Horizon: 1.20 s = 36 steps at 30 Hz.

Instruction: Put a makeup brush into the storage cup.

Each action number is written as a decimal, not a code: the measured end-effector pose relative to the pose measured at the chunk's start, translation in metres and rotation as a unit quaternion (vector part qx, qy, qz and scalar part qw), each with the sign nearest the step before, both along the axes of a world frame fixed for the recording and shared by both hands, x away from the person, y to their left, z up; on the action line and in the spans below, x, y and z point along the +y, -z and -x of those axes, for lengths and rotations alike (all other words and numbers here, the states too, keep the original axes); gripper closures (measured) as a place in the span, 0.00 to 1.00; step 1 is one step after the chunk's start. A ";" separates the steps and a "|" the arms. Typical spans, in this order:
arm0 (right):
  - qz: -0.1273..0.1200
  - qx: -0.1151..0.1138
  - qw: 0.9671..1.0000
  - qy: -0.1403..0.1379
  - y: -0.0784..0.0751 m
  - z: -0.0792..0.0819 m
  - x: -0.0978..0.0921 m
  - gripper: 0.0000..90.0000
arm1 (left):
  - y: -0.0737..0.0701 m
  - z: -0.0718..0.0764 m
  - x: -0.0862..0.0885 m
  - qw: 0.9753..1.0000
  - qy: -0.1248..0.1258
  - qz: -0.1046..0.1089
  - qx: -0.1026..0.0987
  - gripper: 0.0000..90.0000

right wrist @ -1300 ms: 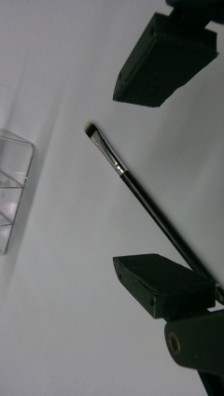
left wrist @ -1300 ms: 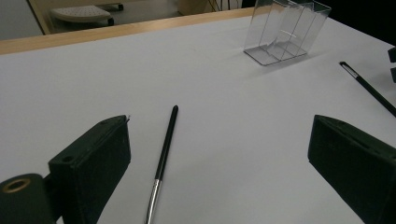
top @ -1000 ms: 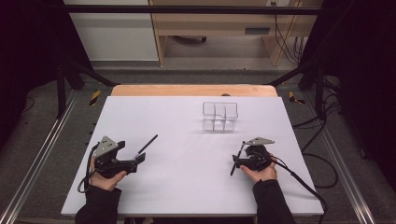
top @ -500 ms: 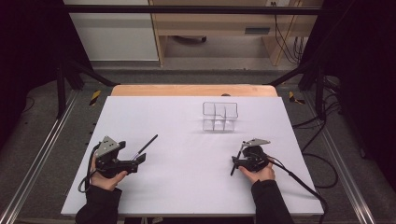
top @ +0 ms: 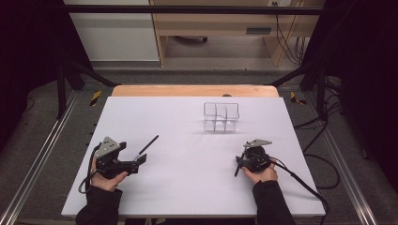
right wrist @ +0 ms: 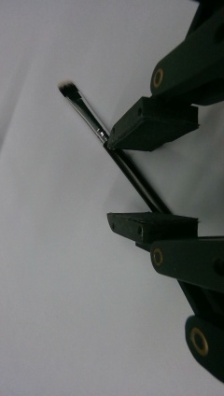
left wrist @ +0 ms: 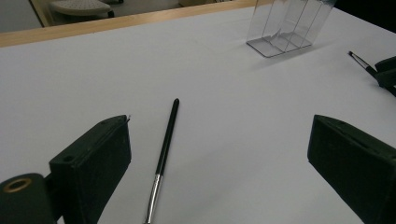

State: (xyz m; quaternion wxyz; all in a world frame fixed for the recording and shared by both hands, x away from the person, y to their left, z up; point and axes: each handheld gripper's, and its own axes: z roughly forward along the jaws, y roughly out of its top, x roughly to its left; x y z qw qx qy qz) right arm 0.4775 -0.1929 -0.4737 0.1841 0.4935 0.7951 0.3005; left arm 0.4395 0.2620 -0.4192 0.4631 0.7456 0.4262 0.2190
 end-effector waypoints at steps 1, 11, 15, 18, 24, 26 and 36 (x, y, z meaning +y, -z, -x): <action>0.001 -0.002 1.000 -0.001 0.000 0.000 0.000 0.68 | 0.000 0.000 0.000 1.000 0.000 0.000 0.000 0.06; 0.003 0.007 1.000 -0.003 -0.002 0.001 -0.002 0.74 | 0.000 0.000 0.000 1.000 0.001 0.001 0.000 0.06; 0.002 0.014 1.000 -0.005 -0.003 0.001 -0.005 0.77 | -0.001 0.001 0.000 1.000 0.002 0.001 -0.001 0.06; -0.001 0.017 1.000 -0.004 -0.004 0.002 -0.008 0.79 | 0.000 0.001 0.000 1.000 0.001 0.000 0.001 0.06; -0.003 0.022 1.000 -0.004 -0.004 0.003 -0.013 0.82 | 0.000 0.001 -0.001 1.000 0.002 -0.001 0.001 0.06; -0.003 0.024 1.000 -0.002 -0.005 0.003 -0.015 0.83 | 0.000 0.001 -0.001 1.000 0.001 -0.001 0.001 0.06; 0.002 0.034 0.999 0.007 -0.007 0.003 -0.026 0.88 | 0.000 0.001 0.000 1.000 0.001 -0.002 0.000 0.06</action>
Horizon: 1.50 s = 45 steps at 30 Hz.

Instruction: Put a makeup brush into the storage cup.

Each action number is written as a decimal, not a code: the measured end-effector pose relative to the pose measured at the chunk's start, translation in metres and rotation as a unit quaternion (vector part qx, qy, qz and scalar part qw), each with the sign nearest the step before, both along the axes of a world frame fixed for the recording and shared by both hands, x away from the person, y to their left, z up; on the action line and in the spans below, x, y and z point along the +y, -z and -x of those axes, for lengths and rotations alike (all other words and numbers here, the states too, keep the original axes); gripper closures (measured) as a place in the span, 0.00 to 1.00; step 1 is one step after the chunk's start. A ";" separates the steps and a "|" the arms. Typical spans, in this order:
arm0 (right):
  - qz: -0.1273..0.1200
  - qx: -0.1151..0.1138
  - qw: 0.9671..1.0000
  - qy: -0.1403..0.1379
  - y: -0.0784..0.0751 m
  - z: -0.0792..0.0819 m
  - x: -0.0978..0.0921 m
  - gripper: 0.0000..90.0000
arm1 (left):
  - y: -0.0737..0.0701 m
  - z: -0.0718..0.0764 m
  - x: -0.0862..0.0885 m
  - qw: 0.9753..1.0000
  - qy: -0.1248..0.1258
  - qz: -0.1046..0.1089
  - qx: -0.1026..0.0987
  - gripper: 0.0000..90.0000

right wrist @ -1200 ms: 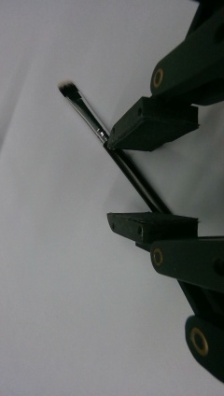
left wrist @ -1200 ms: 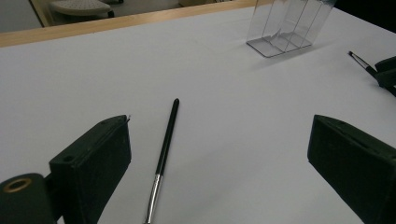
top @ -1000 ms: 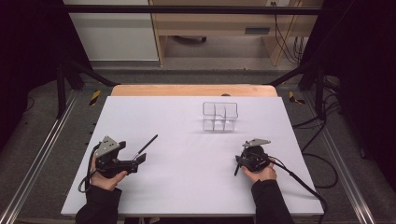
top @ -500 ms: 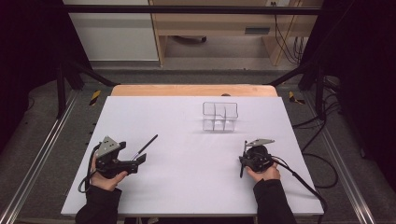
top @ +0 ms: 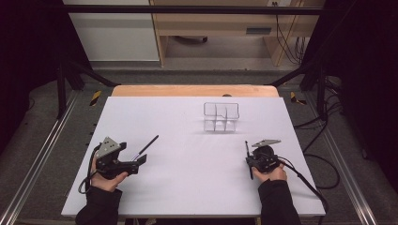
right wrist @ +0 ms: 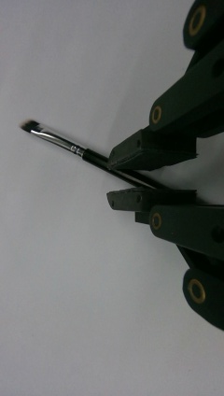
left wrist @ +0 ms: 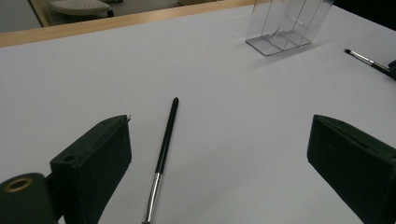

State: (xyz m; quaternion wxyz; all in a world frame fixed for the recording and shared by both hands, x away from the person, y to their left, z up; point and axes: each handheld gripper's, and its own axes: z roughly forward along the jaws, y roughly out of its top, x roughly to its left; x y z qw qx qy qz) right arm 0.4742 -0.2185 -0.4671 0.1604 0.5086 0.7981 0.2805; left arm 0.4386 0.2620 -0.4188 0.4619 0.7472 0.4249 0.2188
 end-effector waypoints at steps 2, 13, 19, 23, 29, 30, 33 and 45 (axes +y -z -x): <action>0.007 0.003 1.000 0.002 -0.001 0.000 -0.002 0.90 | 0.000 0.000 0.000 1.000 0.000 0.001 0.000 0.06; 0.015 0.010 1.000 0.009 -0.002 0.000 -0.009 0.92 | 0.000 0.000 0.000 1.000 0.001 0.000 0.002 0.06; 0.019 0.019 1.000 0.010 -0.003 0.000 -0.015 0.93 | 0.000 0.000 0.000 1.000 0.002 0.002 0.002 0.06; 0.021 0.019 1.000 0.005 -0.003 -0.001 -0.019 0.94 | 0.000 0.000 0.000 1.000 0.003 0.002 0.002 0.06; 0.016 0.020 1.000 -0.006 -0.003 -0.001 -0.023 0.93 | 0.000 0.000 0.000 1.000 0.003 0.002 0.002 0.06; 0.017 0.019 1.000 -0.007 -0.003 -0.001 -0.023 0.93 | 0.000 0.000 0.000 1.000 0.003 0.002 0.003 0.06; 0.018 0.015 1.000 -0.010 -0.002 -0.001 -0.022 0.88 | 0.000 -0.001 0.000 1.000 0.003 0.002 0.004 0.06; 0.059 0.031 0.997 -0.031 -0.029 -0.008 -0.009 0.59 | -0.001 -0.001 0.003 1.000 0.002 0.007 0.003 0.06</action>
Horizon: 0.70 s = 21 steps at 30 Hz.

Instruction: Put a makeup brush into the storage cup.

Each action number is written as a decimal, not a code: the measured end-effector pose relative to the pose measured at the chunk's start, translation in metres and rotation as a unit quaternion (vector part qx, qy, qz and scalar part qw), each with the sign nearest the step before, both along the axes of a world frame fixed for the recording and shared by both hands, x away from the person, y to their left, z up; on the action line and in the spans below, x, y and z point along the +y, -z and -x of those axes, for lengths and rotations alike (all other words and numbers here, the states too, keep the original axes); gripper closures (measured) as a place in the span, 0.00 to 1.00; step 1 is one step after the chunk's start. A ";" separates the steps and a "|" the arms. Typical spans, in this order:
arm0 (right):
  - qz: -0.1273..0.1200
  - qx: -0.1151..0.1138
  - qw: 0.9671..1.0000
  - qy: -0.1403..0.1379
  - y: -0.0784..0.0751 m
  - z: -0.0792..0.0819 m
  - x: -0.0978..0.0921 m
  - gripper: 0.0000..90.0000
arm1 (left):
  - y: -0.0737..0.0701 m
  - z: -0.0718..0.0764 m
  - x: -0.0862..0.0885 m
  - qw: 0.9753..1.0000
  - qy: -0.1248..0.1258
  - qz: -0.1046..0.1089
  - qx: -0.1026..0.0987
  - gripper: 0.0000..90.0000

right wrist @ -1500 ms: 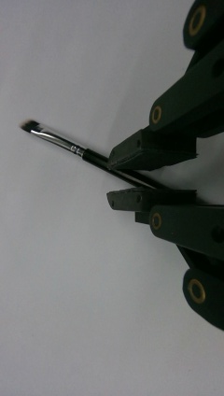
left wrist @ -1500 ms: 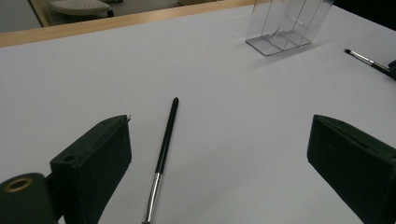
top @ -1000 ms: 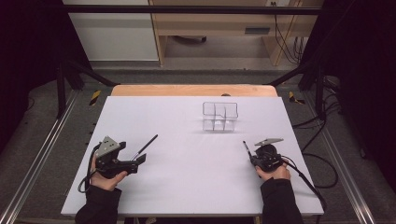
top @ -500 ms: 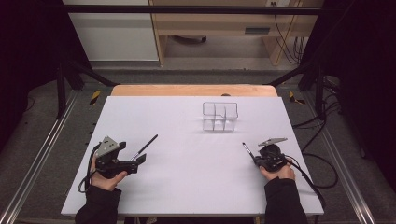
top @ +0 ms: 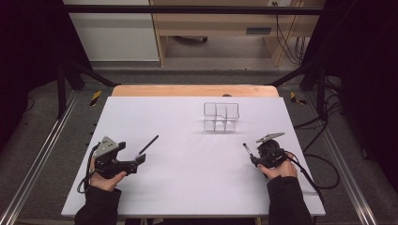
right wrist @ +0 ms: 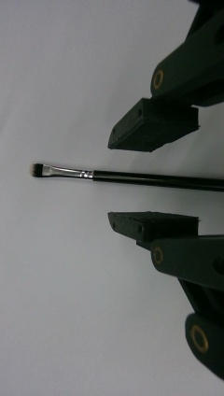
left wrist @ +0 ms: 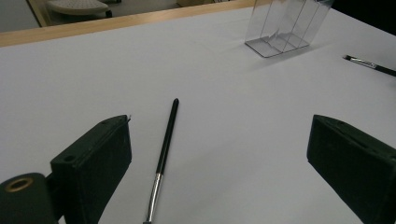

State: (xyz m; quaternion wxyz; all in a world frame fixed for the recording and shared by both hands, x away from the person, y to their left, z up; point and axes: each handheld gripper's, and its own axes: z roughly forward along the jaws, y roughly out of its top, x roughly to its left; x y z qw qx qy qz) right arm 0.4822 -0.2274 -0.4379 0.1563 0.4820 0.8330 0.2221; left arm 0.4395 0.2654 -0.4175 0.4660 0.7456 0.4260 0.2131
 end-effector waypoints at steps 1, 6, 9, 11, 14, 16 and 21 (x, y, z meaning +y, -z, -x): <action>0.000 0.000 1.000 0.000 0.000 0.000 0.000 0.59 | 0.000 0.000 0.000 1.000 0.000 -0.001 0.000 0.06; 0.030 0.035 0.999 -0.003 -0.003 -0.015 0.008 0.51 | 0.000 0.000 0.001 1.000 0.000 0.001 -0.001 0.06; 0.038 0.057 0.998 -0.003 -0.002 -0.023 0.009 0.50 | 0.000 0.000 0.000 1.000 0.000 0.000 -0.001 0.06; 0.049 0.068 0.996 -0.003 0.000 -0.029 0.008 0.52 | 0.000 0.000 0.000 1.000 0.000 0.000 0.000 0.06; 0.051 0.079 0.996 -0.002 0.000 -0.032 0.009 0.55 | 0.000 0.000 0.001 1.000 -0.001 -0.001 0.001 0.06; 0.050 0.090 0.995 0.000 0.001 -0.035 0.009 0.58 | 0.000 0.000 0.001 1.000 -0.001 0.000 0.001 0.06; 0.054 0.104 0.993 -0.005 0.005 -0.039 0.012 0.67 | 0.001 0.000 0.000 1.000 -0.001 -0.002 0.001 0.06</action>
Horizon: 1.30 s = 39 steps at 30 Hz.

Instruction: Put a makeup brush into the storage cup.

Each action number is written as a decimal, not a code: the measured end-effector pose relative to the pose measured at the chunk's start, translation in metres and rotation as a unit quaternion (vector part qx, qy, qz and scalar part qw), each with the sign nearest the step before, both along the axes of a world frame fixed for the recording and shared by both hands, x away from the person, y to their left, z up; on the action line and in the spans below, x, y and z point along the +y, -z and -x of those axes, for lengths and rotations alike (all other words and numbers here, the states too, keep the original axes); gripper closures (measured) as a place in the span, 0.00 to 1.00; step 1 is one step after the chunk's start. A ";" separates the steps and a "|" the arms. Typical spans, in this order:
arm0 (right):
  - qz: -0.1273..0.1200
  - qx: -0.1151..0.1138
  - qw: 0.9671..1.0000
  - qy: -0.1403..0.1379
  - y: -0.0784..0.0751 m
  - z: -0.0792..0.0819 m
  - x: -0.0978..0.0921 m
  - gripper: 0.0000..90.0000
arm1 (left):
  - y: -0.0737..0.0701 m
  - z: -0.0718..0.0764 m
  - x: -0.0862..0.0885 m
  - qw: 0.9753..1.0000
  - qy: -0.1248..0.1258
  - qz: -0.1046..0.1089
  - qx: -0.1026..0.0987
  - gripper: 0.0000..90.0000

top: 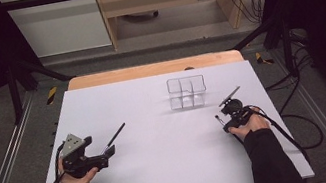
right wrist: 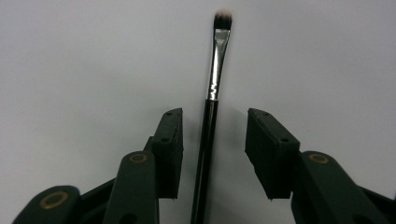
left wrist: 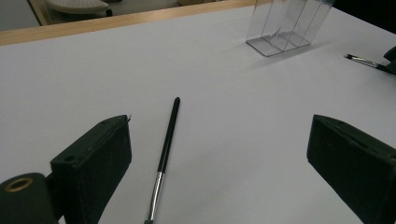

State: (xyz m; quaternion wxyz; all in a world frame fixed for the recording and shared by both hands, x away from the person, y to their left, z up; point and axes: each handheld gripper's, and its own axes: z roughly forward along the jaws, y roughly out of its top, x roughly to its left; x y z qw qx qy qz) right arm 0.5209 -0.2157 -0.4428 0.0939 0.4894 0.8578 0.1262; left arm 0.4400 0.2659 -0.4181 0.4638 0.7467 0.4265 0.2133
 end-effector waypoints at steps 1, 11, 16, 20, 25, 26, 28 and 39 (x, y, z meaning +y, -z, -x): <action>0.002 0.005 1.000 0.001 0.001 0.000 0.001 0.68 | 0.000 0.000 0.000 1.000 0.000 0.000 0.001 0.06; 0.001 0.014 1.000 -0.001 0.005 -0.001 0.003 0.82 | 0.000 0.000 0.000 1.000 -0.001 -0.002 0.001 0.06; -0.004 0.022 1.000 0.007 0.005 -0.001 0.004 0.86 | 0.001 0.000 -0.001 1.000 0.000 -0.004 0.002 0.06; -0.004 0.026 1.000 0.006 0.005 -0.002 0.004 0.90 | 0.001 0.000 -0.001 1.000 0.000 -0.004 0.002 0.06; -0.005 0.036 0.999 0.014 0.004 -0.003 0.004 0.93 | 0.001 0.000 -0.002 1.000 0.001 -0.006 0.002 0.06; -0.005 0.036 0.999 0.014 0.004 -0.003 0.004 0.93 | 0.001 0.000 -0.002 1.000 0.001 -0.007 0.002 0.06; -0.005 0.034 0.999 0.013 0.004 -0.003 0.004 0.93 | 0.001 0.000 -0.002 1.000 0.001 -0.008 0.003 0.06; -0.011 0.016 1.000 0.007 -0.001 0.003 0.002 0.94 | 0.001 0.000 -0.002 1.000 0.000 -0.009 0.001 0.06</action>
